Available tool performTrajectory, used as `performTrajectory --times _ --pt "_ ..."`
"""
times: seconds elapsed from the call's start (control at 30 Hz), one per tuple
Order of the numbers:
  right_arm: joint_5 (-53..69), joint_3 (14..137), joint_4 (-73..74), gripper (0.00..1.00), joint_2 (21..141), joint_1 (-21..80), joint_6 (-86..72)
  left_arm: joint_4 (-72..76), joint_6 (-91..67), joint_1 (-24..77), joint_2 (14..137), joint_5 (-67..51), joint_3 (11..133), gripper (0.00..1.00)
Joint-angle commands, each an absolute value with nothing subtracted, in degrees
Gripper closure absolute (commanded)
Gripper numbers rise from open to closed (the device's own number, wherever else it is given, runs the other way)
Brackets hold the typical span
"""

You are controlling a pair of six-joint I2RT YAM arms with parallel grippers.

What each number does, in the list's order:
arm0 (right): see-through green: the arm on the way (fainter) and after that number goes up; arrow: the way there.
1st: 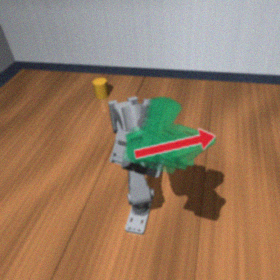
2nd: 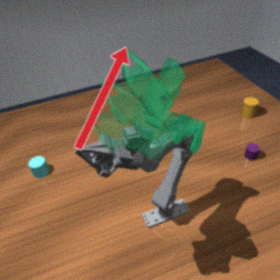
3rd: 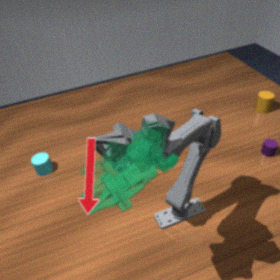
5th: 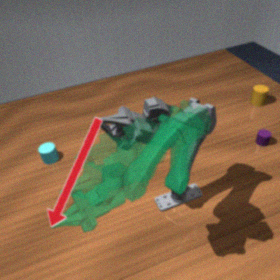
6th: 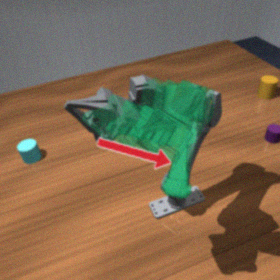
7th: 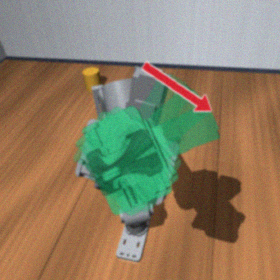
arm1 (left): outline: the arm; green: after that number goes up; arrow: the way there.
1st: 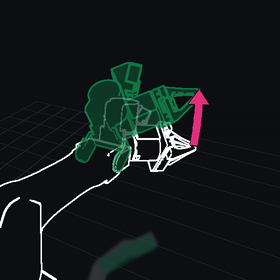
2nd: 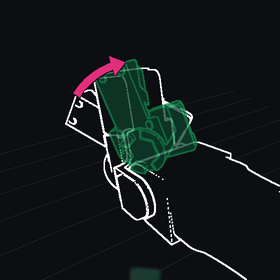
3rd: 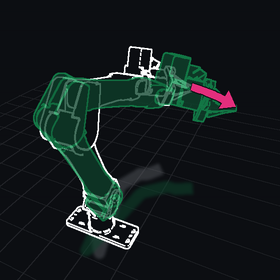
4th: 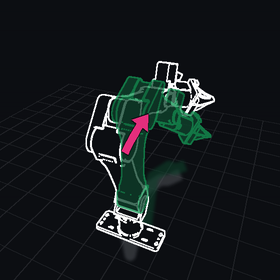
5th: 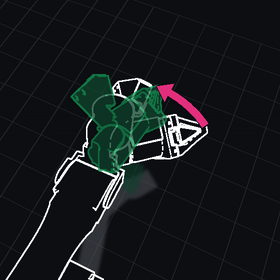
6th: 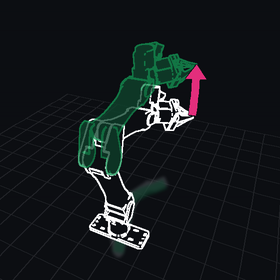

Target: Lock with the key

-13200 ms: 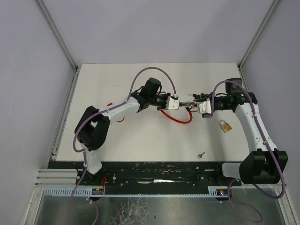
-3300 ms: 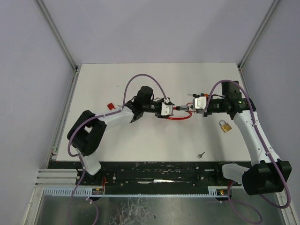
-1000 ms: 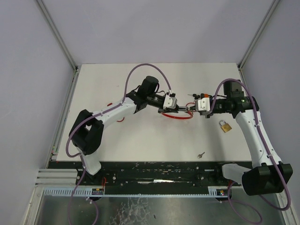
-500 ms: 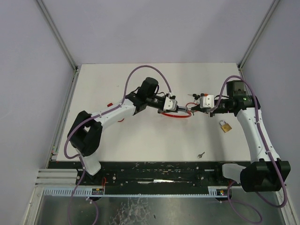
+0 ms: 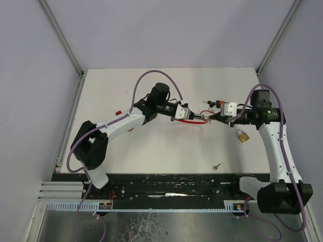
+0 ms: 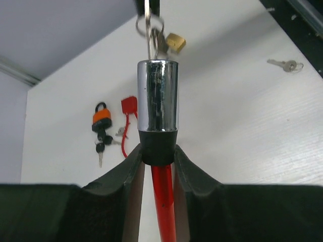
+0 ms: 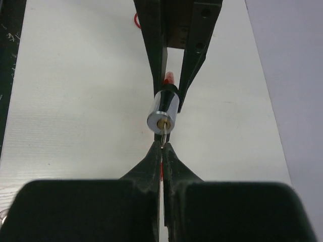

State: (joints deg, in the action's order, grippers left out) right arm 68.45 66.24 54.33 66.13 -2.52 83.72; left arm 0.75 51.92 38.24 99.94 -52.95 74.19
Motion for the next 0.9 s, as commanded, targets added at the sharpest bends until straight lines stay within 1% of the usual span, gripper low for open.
performTrajectory --times 0.0,0.17,0.3,0.37,0.43,0.57,0.7,0.8,0.87 --pt "67.62 63.34 49.43 1.0 60.31 -4.66 78.62 -4.73 51.9 35.08 100.68 -50.68 74.04 1.0" --pt "68.02 64.55 54.07 1.0 60.44 -4.65 83.78 -11.32 53.12 34.46 103.93 -53.4 78.58 1.0" --pt "68.99 63.78 51.08 1.0 60.42 -4.66 79.21 -9.78 51.87 33.91 104.29 -53.11 78.56 1.0" --pt "71.45 62.23 47.35 1.0 61.29 -4.65 74.94 -4.36 48.0 33.2 103.09 -53.34 76.35 1.0" --pt "74.73 60.74 41.73 1.0 62.85 -4.66 67.09 6.09 40.1 32.06 100.67 -52.59 71.73 1.0" --pt "78.21 59.6 37.49 1.0 66.0 -4.65 59.56 26.57 24.26 28.44 98.13 -51.7 64.5 1.0" --pt "78.61 59.22 32.94 1.0 68.39 -4.66 50.42 38.86 12.93 25.58 98.8 -48.76 62.37 1.0" --pt "78.23 57.36 25.96 1.0 69.06 -4.66 41.18 46.34 2.67 23.25 100.43 -47.86 62.15 1.0" --pt "77.87 56.04 21.13 1.0 69.14 -4.66 35.59 50.63 -4.5 21.18 102.06 -49.27 62.7 1.0"
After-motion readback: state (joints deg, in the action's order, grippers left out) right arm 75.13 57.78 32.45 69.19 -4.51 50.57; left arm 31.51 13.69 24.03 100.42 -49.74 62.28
